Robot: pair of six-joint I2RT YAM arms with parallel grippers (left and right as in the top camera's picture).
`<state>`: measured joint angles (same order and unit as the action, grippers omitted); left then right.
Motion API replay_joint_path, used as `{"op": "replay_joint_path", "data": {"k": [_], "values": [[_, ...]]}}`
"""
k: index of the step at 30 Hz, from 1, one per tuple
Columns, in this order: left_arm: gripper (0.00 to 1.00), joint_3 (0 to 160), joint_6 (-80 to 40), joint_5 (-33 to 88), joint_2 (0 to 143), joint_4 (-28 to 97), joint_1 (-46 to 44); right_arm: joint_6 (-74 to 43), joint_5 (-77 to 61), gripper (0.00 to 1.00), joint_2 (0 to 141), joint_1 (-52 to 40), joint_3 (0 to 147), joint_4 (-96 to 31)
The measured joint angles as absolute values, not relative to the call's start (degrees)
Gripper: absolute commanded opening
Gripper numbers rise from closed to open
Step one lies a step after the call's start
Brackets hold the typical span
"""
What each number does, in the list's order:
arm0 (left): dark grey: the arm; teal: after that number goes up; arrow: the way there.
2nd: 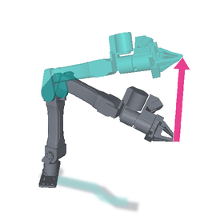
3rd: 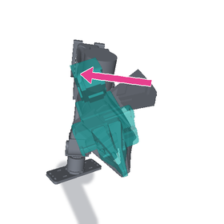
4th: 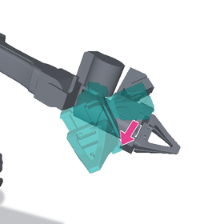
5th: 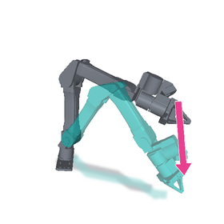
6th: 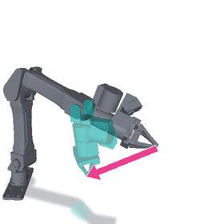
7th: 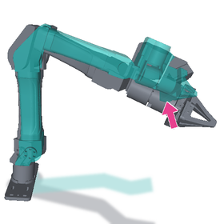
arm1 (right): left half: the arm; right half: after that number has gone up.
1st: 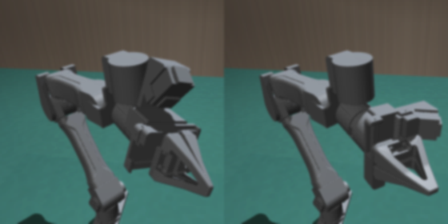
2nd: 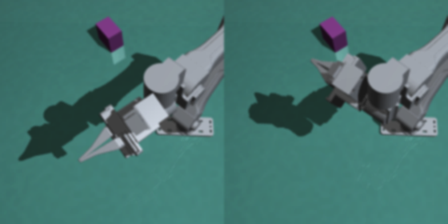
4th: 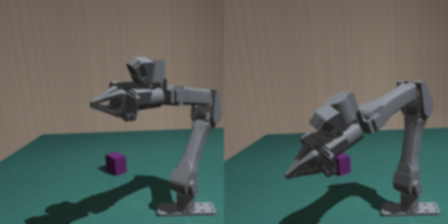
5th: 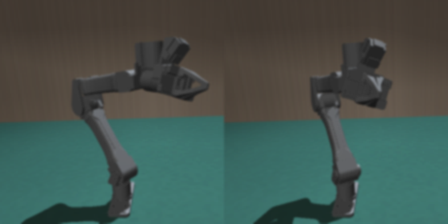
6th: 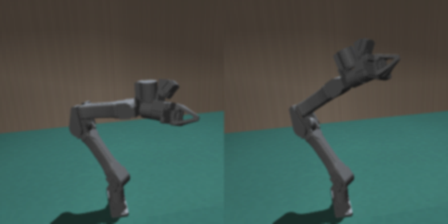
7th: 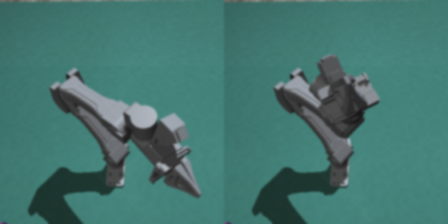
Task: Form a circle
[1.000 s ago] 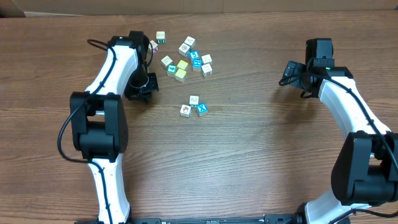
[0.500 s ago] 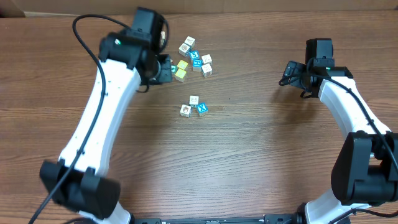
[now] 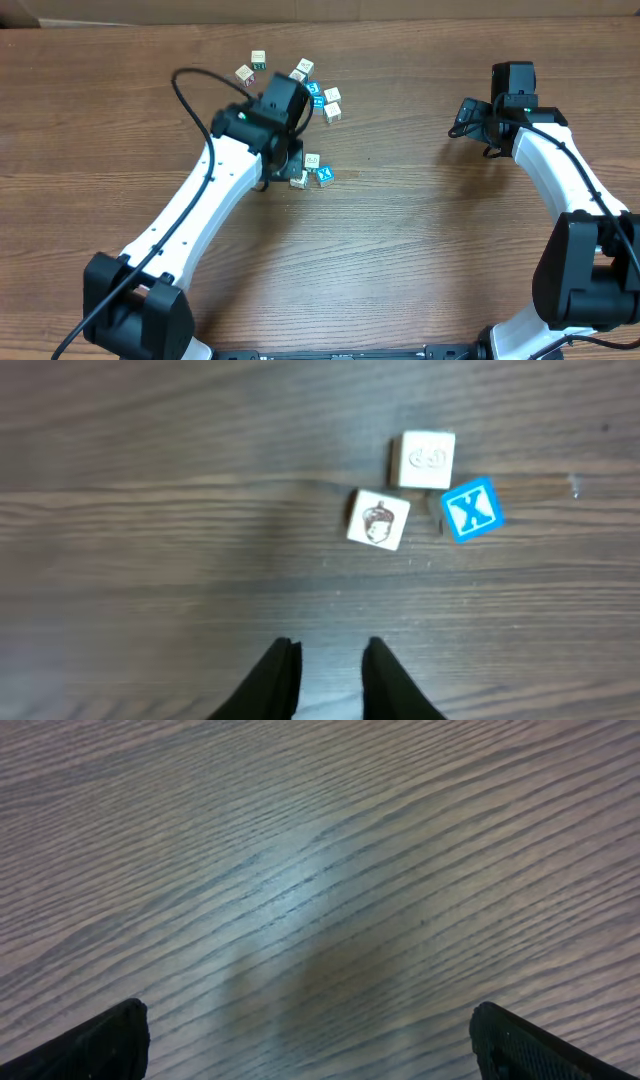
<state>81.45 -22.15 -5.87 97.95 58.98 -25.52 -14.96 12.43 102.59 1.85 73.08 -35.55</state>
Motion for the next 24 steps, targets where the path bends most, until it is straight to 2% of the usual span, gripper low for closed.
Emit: {"op": "replay_joint_path", "data": {"k": [2, 4, 15, 24], "values": [[0.5, 78.02, -20.47, -4.23, 98.0, 55.07, -25.52, -14.94, 12.45, 1.0, 102.59, 1.85, 73.08, -35.57], [0.56, 75.33, -19.14, -3.01, 98.04, 51.64, -25.52, -14.94, 12.4, 1.0, 102.59, 1.85, 73.08, -35.57], [0.52, 71.7, -16.49, -1.74, 100.44, 41.95, -25.52, -14.98, 12.43, 1.0, 102.59, 1.85, 73.08, -35.59], [0.52, 71.7, -16.47, -1.74, 104.49, 40.71, -25.52, -14.96, 12.4, 1.0, 102.59, 1.85, 73.08, -35.55]]}}
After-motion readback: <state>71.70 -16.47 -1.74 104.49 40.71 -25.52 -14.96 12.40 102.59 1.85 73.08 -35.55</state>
